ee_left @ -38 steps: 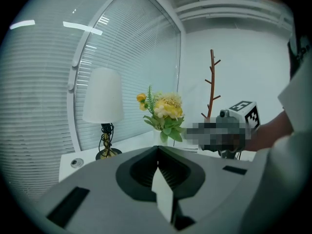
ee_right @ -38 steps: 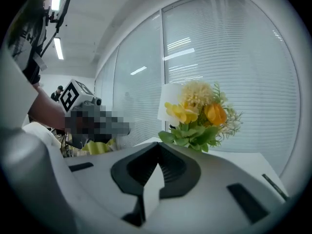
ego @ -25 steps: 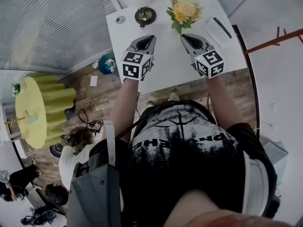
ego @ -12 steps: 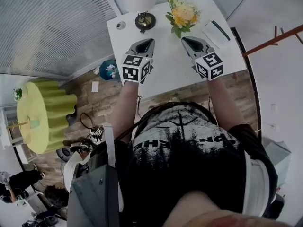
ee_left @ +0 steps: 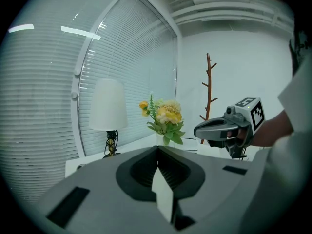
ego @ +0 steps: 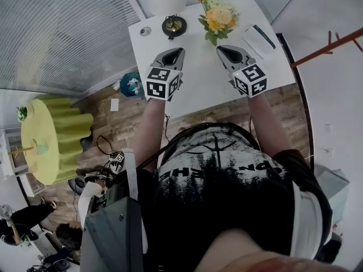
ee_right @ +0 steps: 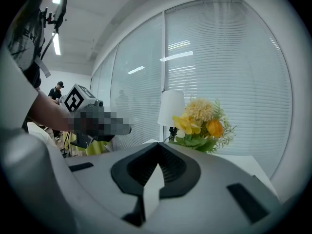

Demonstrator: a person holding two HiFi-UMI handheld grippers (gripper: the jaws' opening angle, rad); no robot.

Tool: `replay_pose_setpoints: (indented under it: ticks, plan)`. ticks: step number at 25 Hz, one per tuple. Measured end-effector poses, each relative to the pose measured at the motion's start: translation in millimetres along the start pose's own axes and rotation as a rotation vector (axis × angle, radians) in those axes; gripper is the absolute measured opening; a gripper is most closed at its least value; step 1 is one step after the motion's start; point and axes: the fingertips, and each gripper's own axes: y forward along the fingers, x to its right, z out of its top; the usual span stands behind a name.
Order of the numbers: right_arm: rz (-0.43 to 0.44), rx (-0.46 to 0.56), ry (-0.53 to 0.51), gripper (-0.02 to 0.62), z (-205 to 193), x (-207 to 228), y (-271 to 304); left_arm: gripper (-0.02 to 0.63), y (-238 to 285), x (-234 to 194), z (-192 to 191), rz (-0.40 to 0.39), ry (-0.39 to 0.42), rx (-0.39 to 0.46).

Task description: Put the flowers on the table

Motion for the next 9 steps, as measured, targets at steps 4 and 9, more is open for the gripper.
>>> replay_pose_setpoints:
  ticks: [4,9]
  plan:
    - [-0.001,-0.001,-0.002,0.017,-0.5,-0.5,-2.6,0.012,-0.9,1.7,0.1,0.001,-0.001,0.003]
    - [0.001,0.0,-0.003,0.017,-1.0,-3.0,-3.6,0.011,-1.3,4.9,-1.0,-0.003,0.0,0.003]
